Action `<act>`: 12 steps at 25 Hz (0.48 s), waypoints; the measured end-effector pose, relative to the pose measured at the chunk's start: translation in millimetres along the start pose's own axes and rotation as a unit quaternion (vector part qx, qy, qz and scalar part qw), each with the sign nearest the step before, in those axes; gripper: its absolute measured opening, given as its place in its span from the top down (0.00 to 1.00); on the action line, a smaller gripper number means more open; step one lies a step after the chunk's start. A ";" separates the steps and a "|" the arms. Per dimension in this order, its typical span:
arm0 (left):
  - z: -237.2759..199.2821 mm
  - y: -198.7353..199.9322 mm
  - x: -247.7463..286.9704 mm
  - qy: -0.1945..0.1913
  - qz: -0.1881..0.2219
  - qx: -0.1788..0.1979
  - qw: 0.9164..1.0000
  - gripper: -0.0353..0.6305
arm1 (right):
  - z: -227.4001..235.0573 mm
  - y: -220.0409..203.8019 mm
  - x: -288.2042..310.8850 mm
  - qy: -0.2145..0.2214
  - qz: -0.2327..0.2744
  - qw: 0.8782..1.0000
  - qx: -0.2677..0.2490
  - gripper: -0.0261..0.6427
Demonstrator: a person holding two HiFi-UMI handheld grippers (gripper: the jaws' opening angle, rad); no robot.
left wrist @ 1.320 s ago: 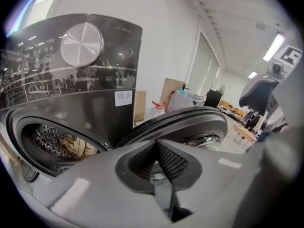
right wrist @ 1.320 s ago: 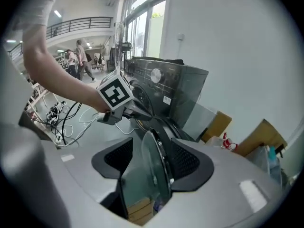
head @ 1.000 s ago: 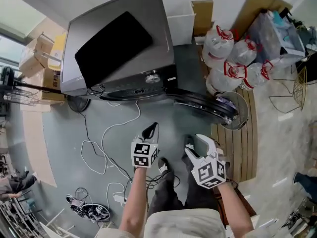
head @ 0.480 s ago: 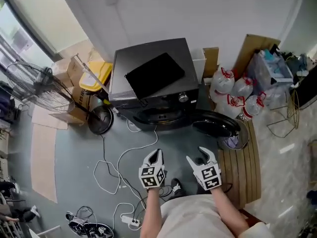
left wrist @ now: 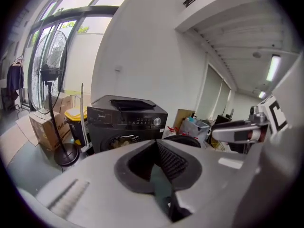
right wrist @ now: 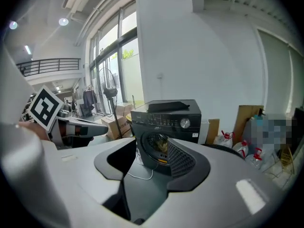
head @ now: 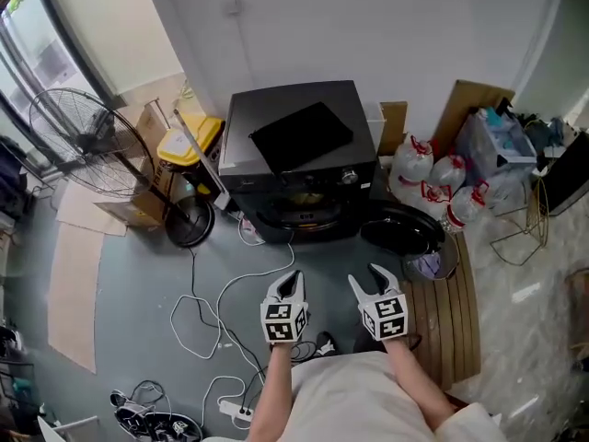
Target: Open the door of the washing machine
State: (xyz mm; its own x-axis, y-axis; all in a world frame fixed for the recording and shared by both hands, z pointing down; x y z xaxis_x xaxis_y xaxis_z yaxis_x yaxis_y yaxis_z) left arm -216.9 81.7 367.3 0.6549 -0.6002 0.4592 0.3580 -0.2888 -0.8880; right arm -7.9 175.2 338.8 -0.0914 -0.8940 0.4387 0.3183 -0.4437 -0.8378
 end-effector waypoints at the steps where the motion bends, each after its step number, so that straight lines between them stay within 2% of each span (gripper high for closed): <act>1: -1.9 -1.1 -3.4 0.000 -0.001 0.004 1.000 0.86 | -4.6 -1.0 -0.6 0.000 0.003 1.000 0.003 0.68; 5: -7.1 -4.2 -18.7 0.001 0.000 0.007 1.000 0.86 | -20.8 -12.0 -4.2 -0.001 -0.002 1.000 0.007 0.79; 12: 0.1 -19.0 -29.6 0.003 -0.005 0.004 1.000 0.86 | -33.9 -28.3 -8.0 0.014 -0.011 1.000 0.006 0.88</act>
State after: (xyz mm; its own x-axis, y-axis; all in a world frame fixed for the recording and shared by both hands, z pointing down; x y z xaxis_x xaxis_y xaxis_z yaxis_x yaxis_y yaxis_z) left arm -243.0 105.0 370.6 0.6476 -0.6019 0.4673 0.3691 -0.2887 -0.8834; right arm -48.2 192.8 348.0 -0.1239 -0.8859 0.4470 0.3280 -0.4617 -0.8242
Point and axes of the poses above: the fingertips, and each gripper's own axes: x forward along the fingers, z to its right, y out of its top, the point moved 8 cm from there along -x, backward along the fingers, and after that the axes turned 15 degrees about x, right-handed, at the moved point
